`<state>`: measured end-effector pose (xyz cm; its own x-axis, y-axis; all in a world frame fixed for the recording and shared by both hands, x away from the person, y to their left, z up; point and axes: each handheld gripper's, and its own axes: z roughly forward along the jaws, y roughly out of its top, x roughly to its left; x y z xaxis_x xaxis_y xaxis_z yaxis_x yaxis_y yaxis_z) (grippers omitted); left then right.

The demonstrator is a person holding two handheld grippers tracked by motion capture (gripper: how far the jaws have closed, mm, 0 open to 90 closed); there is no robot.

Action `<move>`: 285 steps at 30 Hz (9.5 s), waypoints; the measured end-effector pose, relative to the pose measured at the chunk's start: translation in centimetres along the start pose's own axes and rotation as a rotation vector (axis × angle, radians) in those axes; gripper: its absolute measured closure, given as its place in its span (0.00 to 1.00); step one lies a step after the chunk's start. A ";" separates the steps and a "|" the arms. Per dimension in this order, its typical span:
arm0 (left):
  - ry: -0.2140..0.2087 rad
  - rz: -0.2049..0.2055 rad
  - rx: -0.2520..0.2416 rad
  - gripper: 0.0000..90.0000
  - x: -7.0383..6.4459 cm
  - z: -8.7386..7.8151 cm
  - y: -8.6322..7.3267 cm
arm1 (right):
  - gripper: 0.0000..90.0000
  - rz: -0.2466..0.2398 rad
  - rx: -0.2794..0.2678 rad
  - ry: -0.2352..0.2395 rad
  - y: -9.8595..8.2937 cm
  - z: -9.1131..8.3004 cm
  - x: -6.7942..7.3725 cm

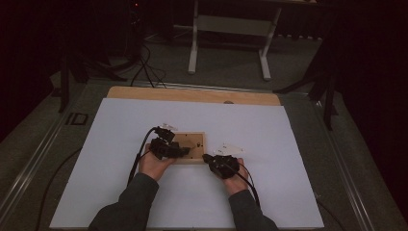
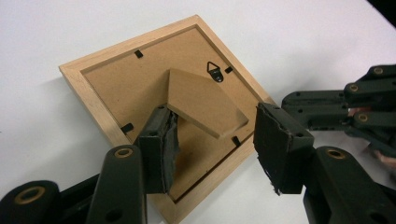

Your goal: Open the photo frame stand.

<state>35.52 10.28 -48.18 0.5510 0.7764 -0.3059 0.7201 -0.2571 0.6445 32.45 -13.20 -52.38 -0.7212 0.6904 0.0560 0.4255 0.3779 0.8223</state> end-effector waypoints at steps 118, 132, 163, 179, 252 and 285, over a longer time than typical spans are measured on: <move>0.063 0.082 -0.023 0.63 -1.6 0.3 -0.9 | 0.71 0.020 -0.003 -0.014 0.9 -1.1 -1.3; 0.086 0.156 -0.079 0.63 -2.1 -0.2 -2.6 | 0.70 0.052 -0.018 0.013 1.2 -1.3 -1.6; 0.112 0.281 -0.196 0.64 -2.5 -0.7 -6.5 | 0.53 0.104 0.011 0.154 3.0 0.7 -3.1; 0.049 0.229 -0.150 0.64 -1.7 -1.1 -6.4 | 0.56 0.063 0.006 0.161 2.9 0.6 -2.5; 0.082 0.218 -0.072 0.75 -1.7 0.0 -5.5 | 0.63 -0.097 -0.069 0.101 3.8 -1.4 -0.1; -0.042 0.109 -0.080 0.61 -1.1 -0.4 -6.6 | 0.50 -0.101 -0.035 0.194 3.5 -1.7 0.7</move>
<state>30.01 11.35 -51.87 0.6427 0.7211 -0.2589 0.6198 -0.2907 0.7289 32.54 -12.46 -48.44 -0.8522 0.5174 0.0778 0.3292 0.4148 0.8483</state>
